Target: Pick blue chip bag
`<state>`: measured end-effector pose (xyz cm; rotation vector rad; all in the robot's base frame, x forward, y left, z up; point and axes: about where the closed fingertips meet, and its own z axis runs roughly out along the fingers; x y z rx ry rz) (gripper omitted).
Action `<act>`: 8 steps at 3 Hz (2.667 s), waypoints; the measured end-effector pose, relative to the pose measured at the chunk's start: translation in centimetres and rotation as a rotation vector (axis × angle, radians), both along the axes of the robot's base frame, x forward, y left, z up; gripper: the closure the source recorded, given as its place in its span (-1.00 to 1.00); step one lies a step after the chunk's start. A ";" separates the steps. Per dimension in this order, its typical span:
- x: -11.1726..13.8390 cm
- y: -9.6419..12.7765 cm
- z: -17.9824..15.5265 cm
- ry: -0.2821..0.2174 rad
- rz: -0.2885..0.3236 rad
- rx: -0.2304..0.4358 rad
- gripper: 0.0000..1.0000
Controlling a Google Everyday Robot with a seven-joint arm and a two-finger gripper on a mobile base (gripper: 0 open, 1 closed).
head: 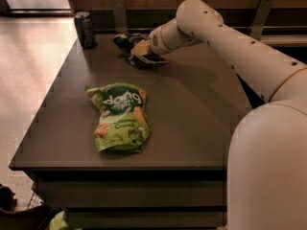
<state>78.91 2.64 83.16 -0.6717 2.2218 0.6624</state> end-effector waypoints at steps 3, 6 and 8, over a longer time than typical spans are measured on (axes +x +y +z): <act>0.0 0.5 -0.3 0.006 0.009 0.001 1.00; -0.2 0.3 0.4 -0.004 0.016 -0.001 1.00; -4.2 -2.9 12.4 -0.186 0.147 -0.021 1.00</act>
Offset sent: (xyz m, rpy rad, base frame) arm -0.0002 0.0022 -0.0020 -0.0001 0.0028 0.0030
